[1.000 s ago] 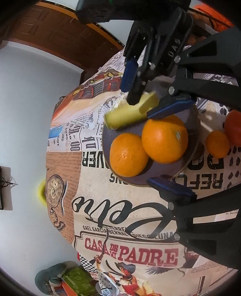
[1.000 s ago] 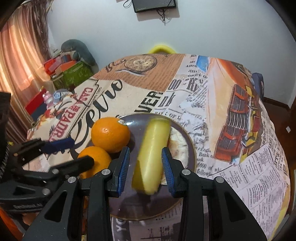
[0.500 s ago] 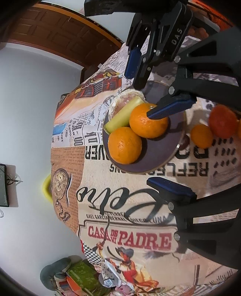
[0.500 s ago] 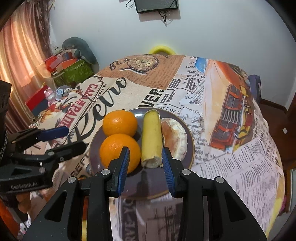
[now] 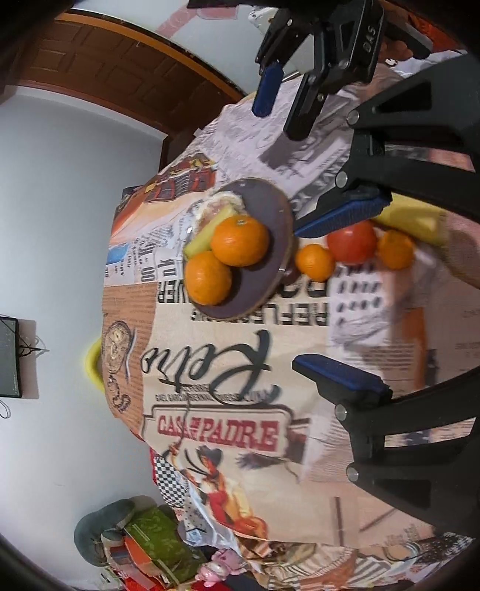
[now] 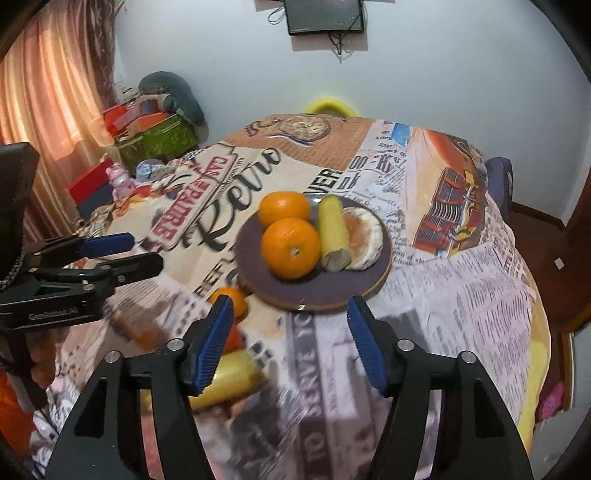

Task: Organize fruits
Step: 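Grasp the yellow banana from the table with the right tool, then lift the banana toward the plate with the right tool while the left tool grasps a tangerine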

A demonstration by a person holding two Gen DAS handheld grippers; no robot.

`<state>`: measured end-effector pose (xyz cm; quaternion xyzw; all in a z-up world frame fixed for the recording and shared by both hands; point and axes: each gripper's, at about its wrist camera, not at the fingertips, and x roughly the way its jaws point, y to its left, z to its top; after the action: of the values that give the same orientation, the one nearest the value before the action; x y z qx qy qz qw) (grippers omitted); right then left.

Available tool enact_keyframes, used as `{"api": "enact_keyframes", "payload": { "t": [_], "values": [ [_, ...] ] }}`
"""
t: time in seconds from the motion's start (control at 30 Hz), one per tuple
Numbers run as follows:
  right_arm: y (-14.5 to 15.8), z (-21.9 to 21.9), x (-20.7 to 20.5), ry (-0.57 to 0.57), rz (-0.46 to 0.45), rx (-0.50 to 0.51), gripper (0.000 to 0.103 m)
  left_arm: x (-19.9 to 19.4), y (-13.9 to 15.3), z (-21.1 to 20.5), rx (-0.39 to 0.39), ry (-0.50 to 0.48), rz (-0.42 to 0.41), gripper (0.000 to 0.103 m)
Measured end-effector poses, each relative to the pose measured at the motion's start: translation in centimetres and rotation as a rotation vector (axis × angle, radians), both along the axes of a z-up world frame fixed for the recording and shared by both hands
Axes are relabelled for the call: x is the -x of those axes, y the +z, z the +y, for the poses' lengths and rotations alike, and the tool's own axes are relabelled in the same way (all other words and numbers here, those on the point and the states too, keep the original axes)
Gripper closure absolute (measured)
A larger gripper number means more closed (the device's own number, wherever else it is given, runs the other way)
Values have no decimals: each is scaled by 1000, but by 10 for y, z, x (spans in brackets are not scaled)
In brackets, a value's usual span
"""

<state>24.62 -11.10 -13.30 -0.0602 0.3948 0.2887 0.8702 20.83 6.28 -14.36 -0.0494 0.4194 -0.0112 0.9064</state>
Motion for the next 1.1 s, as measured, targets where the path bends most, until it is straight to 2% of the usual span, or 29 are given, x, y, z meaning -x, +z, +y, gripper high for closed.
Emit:
{"api": "enact_keyframes", "payload": {
  "t": [0.13,0.2,0.4,0.73,0.8,0.87,0.97,1.03,1.1],
  "values": [
    [-2,7,25,28,12,2,33,23,-10,3,-17,11,28,38],
    [-7,12,36,48,24,5,25,32,-14,7,-17,18,39,38],
    [-30,36,52,116,93,34,24,56,-32,21,-16,39,83,38],
    [-70,67,55,140,205,105,23,70,-55,35,9,54,131,38],
    [-74,71,57,140,215,113,18,70,-57,35,13,55,137,38],
    [-77,75,58,135,207,129,17,69,-60,35,18,55,144,38],
    [-80,76,58,129,193,152,17,69,-62,32,19,52,149,38],
    [-78,71,57,124,194,133,19,68,-63,29,12,46,151,38],
    [-74,65,56,121,189,104,28,66,-63,26,7,41,152,38]
  ]
}}
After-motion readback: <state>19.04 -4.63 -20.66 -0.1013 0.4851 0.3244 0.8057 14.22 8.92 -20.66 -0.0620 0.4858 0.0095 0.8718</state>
